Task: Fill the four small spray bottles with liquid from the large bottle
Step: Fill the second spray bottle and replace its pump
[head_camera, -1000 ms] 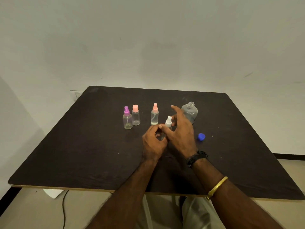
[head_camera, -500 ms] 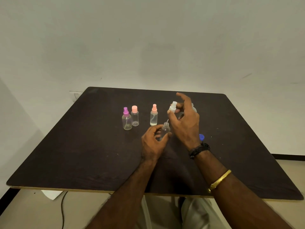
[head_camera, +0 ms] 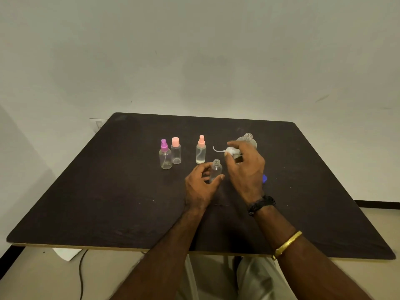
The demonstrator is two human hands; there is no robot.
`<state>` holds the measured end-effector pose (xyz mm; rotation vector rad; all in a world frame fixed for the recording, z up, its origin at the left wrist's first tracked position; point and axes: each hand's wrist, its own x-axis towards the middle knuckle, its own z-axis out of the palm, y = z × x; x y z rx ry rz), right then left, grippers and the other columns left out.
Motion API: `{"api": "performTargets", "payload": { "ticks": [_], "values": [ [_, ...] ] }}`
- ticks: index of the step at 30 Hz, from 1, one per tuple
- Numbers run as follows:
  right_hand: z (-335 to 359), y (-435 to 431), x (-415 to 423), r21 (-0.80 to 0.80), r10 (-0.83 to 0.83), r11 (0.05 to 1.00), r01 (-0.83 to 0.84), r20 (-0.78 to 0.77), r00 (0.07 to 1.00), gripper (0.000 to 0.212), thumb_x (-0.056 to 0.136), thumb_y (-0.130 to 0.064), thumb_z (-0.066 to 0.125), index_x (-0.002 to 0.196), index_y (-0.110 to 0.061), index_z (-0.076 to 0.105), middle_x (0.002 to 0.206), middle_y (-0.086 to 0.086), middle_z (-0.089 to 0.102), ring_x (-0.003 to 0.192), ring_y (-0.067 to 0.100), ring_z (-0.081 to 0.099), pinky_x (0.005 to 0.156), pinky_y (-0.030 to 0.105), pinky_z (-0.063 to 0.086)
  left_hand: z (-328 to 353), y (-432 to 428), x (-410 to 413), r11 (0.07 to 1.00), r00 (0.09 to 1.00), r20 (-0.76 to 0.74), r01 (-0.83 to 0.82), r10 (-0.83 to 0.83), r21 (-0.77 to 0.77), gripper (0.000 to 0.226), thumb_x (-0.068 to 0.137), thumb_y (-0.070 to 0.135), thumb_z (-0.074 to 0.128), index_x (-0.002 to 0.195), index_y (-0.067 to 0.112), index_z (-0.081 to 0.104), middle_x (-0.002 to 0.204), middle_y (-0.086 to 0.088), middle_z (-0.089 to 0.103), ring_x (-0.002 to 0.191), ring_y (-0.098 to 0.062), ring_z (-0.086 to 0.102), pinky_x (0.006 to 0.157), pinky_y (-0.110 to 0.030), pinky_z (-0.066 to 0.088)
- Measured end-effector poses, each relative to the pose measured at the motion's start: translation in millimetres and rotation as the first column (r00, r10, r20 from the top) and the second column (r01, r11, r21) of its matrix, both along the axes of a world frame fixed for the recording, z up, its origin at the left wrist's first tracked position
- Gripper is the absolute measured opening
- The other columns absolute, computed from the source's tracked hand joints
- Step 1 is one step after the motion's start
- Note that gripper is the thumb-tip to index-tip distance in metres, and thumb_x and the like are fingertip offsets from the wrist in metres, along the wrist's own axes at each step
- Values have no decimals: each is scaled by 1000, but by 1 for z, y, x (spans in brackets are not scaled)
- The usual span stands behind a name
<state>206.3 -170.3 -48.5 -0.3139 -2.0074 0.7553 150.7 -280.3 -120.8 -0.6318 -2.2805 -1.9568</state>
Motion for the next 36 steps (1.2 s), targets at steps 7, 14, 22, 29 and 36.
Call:
{"api": "performTargets", "payload": {
  "ticks": [7, 14, 22, 29, 36],
  "values": [
    [-33, -7, 16, -68, -88, 993, 100, 162, 983, 18, 84, -8, 75, 102, -12, 71, 101, 2, 67, 88, 6, 59, 78, 11, 48, -1, 1, -1, 1000, 999, 40, 7, -8, 21, 47, 73, 19, 92, 114, 13, 71, 104, 1, 76, 96, -5, 73, 84, -18, 59],
    [-41, -7, 19, -123, -130, 976, 179, 329, 935, 14, 87, -19, 75, 99, -18, 69, 100, -3, 66, 88, 8, 59, 80, 22, 52, 0, 2, 0, 1000, 999, 45, 24, -25, 20, 46, 72, 15, 93, 113, 13, 72, 96, 8, 75, 90, 8, 71, 80, -10, 56],
    [-51, 1, 20, -91, -174, 961, 263, 539, 824, 17, 88, -45, 73, 88, -31, 63, 83, -8, 67, 81, 12, 62, 70, 29, 55, -1, 2, -1, 999, 998, 40, 44, -45, 4, 49, 71, 21, 94, 114, 9, 72, 98, 2, 77, 92, 1, 73, 82, -16, 59],
    [-54, 2, 21, -92, -167, 961, 262, 563, 810, 18, 88, -46, 73, 88, -30, 64, 82, -8, 67, 80, 12, 63, 71, 28, 54, -1, 2, -2, 998, 996, 54, 67, -67, -2, 48, 72, 18, 93, 114, 9, 71, 96, 6, 74, 91, 4, 72, 81, -14, 58],
    [-37, 6, 21, -140, -185, 958, 251, 366, 912, 11, 87, -35, 73, 92, -27, 69, 89, -9, 70, 84, 10, 66, 76, 36, 59, 0, 3, -1, 997, 997, 54, 60, -62, 39, 47, 71, 18, 94, 112, 10, 72, 97, 5, 76, 91, -1, 74, 82, -17, 59]
  ]
}}
